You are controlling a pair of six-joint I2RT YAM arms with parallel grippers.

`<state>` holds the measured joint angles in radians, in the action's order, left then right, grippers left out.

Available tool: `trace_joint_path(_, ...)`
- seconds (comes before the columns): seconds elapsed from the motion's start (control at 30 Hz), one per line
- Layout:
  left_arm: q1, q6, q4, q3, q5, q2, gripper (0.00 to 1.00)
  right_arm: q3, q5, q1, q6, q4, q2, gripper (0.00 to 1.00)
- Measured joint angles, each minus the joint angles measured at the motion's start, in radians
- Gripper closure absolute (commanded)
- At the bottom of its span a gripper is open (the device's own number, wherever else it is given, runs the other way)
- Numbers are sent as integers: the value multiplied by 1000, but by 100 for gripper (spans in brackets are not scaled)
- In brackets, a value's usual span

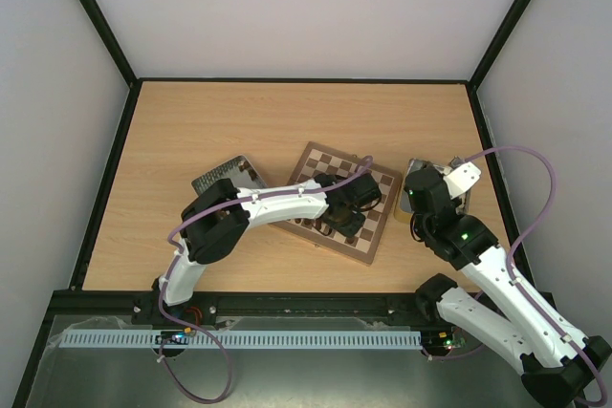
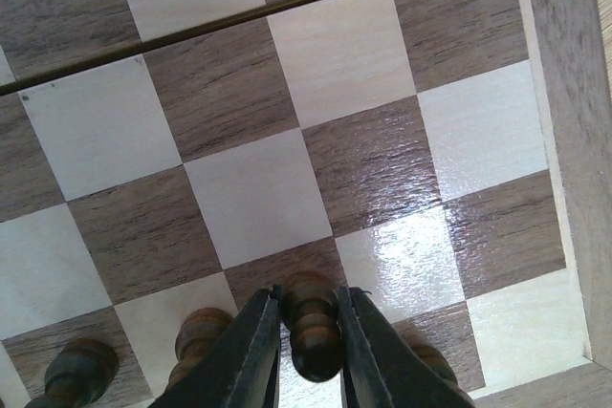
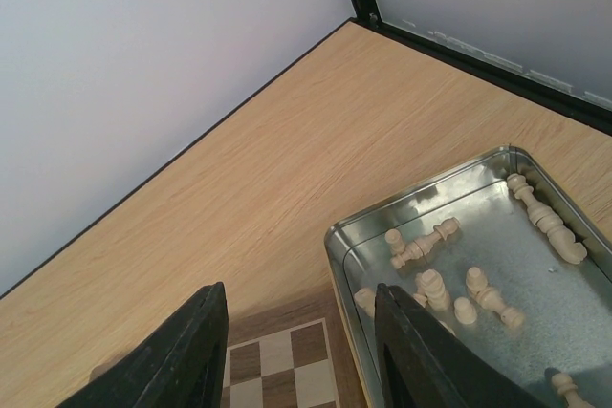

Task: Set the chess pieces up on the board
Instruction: Place the chess piece on the chessboard, then pick up the chess piece from the storage box.

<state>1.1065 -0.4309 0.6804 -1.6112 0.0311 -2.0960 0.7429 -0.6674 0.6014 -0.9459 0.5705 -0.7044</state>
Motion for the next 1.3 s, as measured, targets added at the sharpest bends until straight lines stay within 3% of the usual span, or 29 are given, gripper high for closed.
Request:
trace_joint_path(0.43, -8, -3, -17, 7, -11, 21, 71, 0, 7, 0, 0, 0, 0, 58)
trace_joint_path(0.73, -43, -29, -45, 58, -1, 196, 62, 0, 16, 0, 0, -1, 0, 58)
trace_joint_path(0.87, -123, -72, -76, 165, 49, 323, 59, -1, 26, 0, 0, -14, 0, 58)
trace_joint_path(1.1, -410, -169, -111, 481, 131, 521, 55, -13, 50, 0, 0, -39, -17, 57)
trace_joint_path(1.3, -566, -226, -123, 681, 164, 600, 61, -19, 68, 0, 0, -56, -35, 57)
